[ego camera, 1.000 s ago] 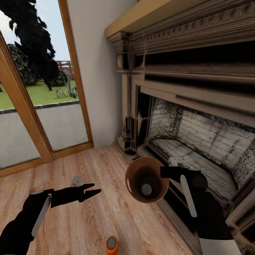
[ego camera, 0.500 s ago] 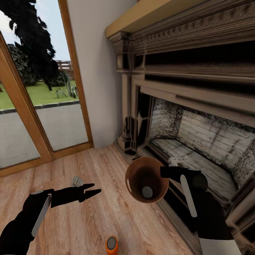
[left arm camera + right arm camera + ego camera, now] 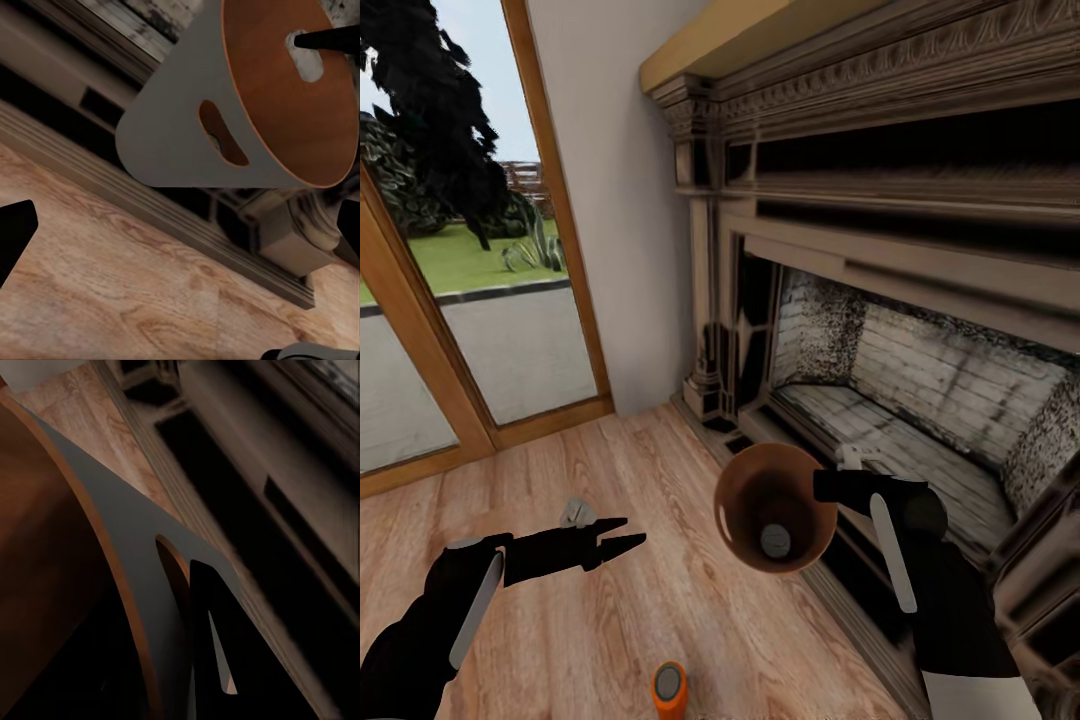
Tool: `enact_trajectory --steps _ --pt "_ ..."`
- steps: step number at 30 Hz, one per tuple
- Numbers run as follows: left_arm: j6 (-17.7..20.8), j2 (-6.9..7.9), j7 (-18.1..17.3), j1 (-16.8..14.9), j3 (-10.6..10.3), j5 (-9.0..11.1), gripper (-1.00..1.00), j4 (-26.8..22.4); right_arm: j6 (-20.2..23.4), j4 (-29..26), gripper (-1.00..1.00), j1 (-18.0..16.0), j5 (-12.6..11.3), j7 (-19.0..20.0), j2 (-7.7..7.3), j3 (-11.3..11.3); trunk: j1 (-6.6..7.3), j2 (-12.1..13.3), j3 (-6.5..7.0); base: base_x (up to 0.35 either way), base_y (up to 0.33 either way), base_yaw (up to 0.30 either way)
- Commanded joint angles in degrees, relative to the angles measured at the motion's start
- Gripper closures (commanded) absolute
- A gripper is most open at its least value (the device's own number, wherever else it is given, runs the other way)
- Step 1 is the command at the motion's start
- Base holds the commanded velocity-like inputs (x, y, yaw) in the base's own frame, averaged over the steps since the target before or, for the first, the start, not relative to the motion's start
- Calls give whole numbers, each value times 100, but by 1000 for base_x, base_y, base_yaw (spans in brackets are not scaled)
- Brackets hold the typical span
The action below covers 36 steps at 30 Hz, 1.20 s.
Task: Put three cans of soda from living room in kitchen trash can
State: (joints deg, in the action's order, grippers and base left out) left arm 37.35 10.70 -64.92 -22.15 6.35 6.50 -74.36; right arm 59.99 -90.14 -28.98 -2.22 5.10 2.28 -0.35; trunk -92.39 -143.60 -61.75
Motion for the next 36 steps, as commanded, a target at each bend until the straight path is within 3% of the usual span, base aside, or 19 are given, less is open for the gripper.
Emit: enact_trajectory --steps 1,36 --pt "0 0 -1 0 1 1 -100 0 1 -3 100 -2 -94 9 1 0 1 -1 -8 0 0 -88" --pt "0 -3 -3 0 7 1 -100 0 1 6 100 -2 -94 9 1 0 1 -1 -331 0 0 -13"
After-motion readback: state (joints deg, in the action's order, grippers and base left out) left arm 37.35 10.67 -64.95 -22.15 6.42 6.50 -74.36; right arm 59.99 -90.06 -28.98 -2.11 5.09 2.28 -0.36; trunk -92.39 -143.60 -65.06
